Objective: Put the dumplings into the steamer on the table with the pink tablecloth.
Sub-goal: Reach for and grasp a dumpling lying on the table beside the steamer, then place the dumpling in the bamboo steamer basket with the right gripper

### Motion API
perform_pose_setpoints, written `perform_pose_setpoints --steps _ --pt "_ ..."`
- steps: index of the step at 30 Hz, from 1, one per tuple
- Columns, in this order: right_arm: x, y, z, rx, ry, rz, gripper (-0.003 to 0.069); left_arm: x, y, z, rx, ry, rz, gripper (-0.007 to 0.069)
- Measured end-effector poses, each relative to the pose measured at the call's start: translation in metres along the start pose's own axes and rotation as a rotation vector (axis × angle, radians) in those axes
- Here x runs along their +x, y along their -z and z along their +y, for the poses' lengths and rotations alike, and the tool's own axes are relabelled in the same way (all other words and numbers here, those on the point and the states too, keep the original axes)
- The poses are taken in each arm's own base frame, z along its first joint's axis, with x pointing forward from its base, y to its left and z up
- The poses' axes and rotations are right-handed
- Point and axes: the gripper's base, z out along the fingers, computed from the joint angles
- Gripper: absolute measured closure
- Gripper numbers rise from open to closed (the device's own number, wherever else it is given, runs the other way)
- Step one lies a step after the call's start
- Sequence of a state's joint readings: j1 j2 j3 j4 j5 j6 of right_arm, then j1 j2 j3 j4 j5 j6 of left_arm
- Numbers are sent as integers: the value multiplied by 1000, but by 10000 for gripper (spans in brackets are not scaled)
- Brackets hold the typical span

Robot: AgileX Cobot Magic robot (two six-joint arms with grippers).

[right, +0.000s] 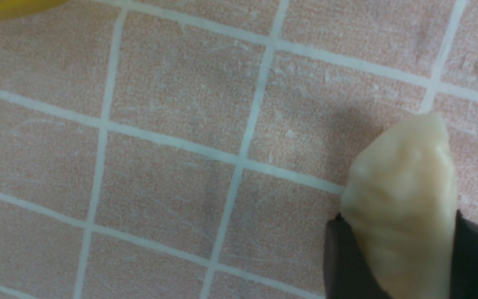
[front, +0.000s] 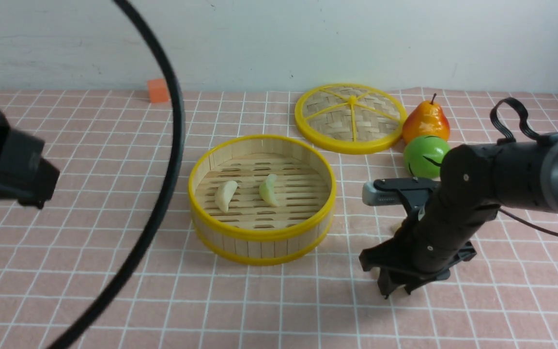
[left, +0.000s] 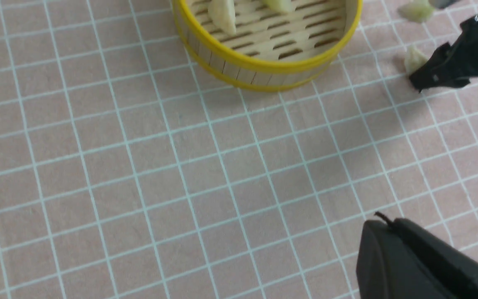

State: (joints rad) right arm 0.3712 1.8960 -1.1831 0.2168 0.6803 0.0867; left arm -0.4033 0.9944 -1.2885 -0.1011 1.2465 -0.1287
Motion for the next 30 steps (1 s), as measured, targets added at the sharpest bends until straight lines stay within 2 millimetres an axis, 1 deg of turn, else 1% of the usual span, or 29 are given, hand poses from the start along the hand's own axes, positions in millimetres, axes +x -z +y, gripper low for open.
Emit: perform_pose_setpoints --steps 2,3,5,7,8,9,10,11,12,13,14,15,16,17,19,20,21,22,23,24,25,26,30 --pt "0 0 -1 9 11 0 372 5 0 1 -1 1 6 638" --pt "0 1 -2 19 26 -2 372 11 -2 2 -3 2 17 638" --pt "0 6 -2 33 49 -6 372 15 -1 3 -3 2 18 638" --pt "-1 19 -1 37 80 -33 375 17 3 3 -3 0 3 638" --pt "-2 19 -1 37 80 -34 375 17 3 3 -3 0 2 638" --pt "-5 30 2 30 106 -56 375 18 5 3 -1 -1 -5 638" --pt "-6 35 3 27 113 -63 375 19 7 3 -1 -2 -10 638" --pt "-14 54 11 11 165 -101 375 20 9 3 1 -2 -19 638" --pt "-17 58 13 8 170 -112 375 20 9 3 1 -2 -20 638" --pt "-24 70 23 -4 209 -136 377 20 10 3 1 -3 -26 638" --pt "-25 71 24 -6 218 -138 377 20 10 3 1 -3 -26 638" --pt "-33 83 38 -23 262 -172 379 19 10 2 2 -3 -33 638" --pt "-34 83 40 -25 265 -173 379 19 10 2 2 -3 -35 638" --pt "-43 93 58 -48 305 -210 382 18 10 2 3 -3 -44 638" --pt "-53 94 75 -69 338 -239 384 17 10 2 5 -3 -55 638" --pt "-54 97 77 -72 341 -247 384 17 10 2 5 -3 -55 638" --pt "-63 91 89 -86 359 -256 384 17 10 2 5 -3 -57 638" --pt "-65 89 92 -89 363 -257 384 17 10 2 5 -3 -58 638" --pt "-76 81 105 -104 381 -269 384 17 10 2 5 -3 -59 638" --pt "-80 74 110 -109 385 -267 384 17 9 2 5 -3 -59 638" --pt "-81 73 111 -110 387 -267 384 17 9 2 5 -3 -59 638" --pt "-87 56 120 -116 396 -255 385 18 8 3 4 -2 -53 638" --pt "-96 22 138 -126 421 -231 386 19 8 3 3 -2 -42 638"
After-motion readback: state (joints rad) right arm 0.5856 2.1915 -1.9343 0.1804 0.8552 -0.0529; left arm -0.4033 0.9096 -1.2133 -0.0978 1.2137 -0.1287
